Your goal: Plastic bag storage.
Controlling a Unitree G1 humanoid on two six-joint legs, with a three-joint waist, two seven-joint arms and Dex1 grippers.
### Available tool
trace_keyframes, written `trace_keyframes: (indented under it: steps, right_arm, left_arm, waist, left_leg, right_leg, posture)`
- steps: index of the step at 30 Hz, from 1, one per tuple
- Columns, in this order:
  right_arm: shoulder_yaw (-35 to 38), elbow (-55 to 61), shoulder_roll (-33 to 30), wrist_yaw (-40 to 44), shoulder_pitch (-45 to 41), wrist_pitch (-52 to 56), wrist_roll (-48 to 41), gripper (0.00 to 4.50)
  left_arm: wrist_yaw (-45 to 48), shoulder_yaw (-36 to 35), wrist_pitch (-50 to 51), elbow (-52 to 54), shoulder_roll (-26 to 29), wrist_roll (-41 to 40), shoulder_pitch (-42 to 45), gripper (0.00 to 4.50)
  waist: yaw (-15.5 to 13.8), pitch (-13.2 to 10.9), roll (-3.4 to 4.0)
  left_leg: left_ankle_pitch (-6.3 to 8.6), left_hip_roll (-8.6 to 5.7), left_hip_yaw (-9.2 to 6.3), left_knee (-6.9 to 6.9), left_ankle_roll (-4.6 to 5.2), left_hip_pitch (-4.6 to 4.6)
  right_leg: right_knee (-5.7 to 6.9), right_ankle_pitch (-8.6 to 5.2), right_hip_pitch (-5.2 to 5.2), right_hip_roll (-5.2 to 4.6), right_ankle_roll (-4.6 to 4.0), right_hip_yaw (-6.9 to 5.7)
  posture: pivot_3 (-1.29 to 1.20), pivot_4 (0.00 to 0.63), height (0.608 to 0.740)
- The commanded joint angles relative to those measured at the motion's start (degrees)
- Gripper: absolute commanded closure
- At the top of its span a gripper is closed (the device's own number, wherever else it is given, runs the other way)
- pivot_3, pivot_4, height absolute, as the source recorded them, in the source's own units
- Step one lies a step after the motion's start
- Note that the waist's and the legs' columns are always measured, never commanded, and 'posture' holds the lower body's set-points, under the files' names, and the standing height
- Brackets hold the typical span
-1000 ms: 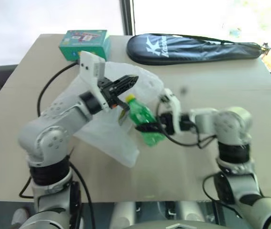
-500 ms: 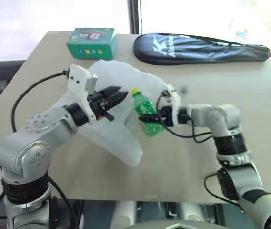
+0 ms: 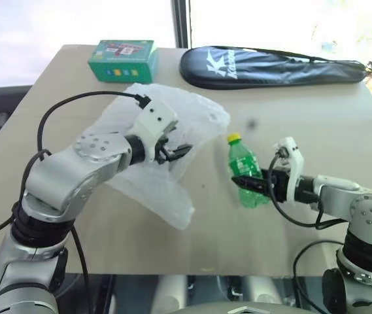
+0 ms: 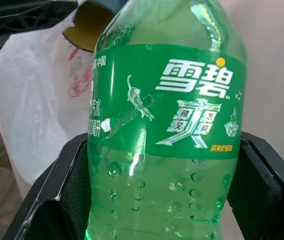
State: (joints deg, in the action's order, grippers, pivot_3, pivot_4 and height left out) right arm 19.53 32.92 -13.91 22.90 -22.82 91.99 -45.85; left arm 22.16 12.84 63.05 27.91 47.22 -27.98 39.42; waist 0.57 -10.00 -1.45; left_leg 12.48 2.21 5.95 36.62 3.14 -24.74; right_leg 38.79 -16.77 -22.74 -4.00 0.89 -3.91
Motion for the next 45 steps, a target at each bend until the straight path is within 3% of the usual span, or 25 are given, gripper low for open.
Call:
trace_keyframes:
  steps: [1, 11, 14, 17, 23, 31, 39, 45]
  right_arm:
    - [2.49, 4.4, 1.68, -1.31, -0.58, 0.37, -1.98, 1.42]
    - [3.25, 4.45, 0.87, -2.45, -1.06, 0.5, -3.17, 1.42]
    - [3.14, 4.26, 0.1, -2.33, -1.43, 0.5, -3.71, 1.42]
    - [2.55, 4.06, -0.74, -1.93, -1.67, 0.26, -4.23, 1.42]
    - [0.44, 3.23, -2.38, -0.3, -1.83, -0.87, -6.04, 1.42]
    - [-4.9, -1.01, -2.46, 0.65, -5.04, -3.93, -5.95, 1.42]
    - [-14.35, -8.0, 0.05, 1.92, -14.12, -6.15, -4.79, 1.42]
    - [-24.96, -24.68, 4.16, 3.17, -22.34, -16.59, 3.91, 1.42]
  left_arm:
    - [-5.22, 11.83, 1.06, -1.03, -0.09, 13.05, 5.32, 1.11]
    - [-9.4, 17.79, 7.11, -16.56, -16.76, 22.13, 10.59, 1.11]
    - [-11.13, 19.42, 7.15, -16.79, -17.68, 25.95, 10.47, 1.11]
    - [-13.76, 18.79, 3.75, -15.8, -15.96, 30.84, 8.86, 1.93]
    - [-13.39, 9.74, 0.82, -9.52, -15.35, 32.23, 5.61, 4.46]
    - [-5.61, -2.85, -2.76, -3.71, -15.91, 26.13, 6.68, 4.46]
    - [3.2, -8.91, -3.92, -4.2, -14.33, 19.3, 7.72, 4.46]
    - [9.84, -11.47, -2.28, 2.02, -10.97, 13.09, 6.11, 4.46]
  waist:
    - [-0.14, 0.0, 0.0]
    - [-0.27, 0.0, 0.0]
    - [-0.29, 0.0, 0.0]
    - [-0.06, 0.0, 0.0]
    - [-0.12, 0.0, 0.0]
    - [-0.17, 0.0, 0.0]
    - [0.07, 0.0, 0.0]
    - [0.2, 0.0, 0.0]
  left_leg:
    - [0.0, -0.04, 0.0, 0.03, 0.01, -0.02]
    - [0.0, -0.01, 0.0, 0.16, 0.02, -0.06]
    - [0.0, 0.0, -0.02, 0.18, 0.03, -0.08]
    - [0.0, 0.01, -0.01, 0.18, 0.02, -0.07]
    - [0.0, 0.02, -0.02, 0.21, 0.03, -0.09]
    - [0.0, 0.02, -0.04, 0.36, 0.03, -0.09]
    - [0.0, 0.04, -0.05, 0.44, 0.03, -0.09]
    - [0.01, 0.04, -0.05, 0.51, 0.03, -0.11]
  right_leg:
    - [0.01, 0.0, 0.0, 0.0, 0.0, 0.01]
    - [0.07, 0.0, -0.02, 0.05, 0.01, 0.05]
    - [0.08, 0.0, -0.02, 0.03, 0.01, 0.02]
    - [0.1, 0.0, -0.02, 0.02, 0.0, 0.04]
    - [0.1, 0.01, -0.02, -0.03, 0.0, 0.03]
    - [0.2, 0.01, 0.0, -0.03, 0.0, 0.01]
    - [0.27, 0.01, 0.01, 0.0, 0.0, -0.03]
    - [0.3, 0.01, 0.01, 0.0, 0.0, -0.03]
  posture:
    - [0.0, 0.15, 0.74]
    - [0.0, 0.15, 0.74]
    - [0.0, 0.15, 0.74]
    - [0.0, 0.15, 0.74]
    - [0.0, 0.15, 0.74]
    - [0.0, 0.15, 0.74]
    - [0.0, 0.15, 0.74]
    - [0.0, 0.15, 0.74]
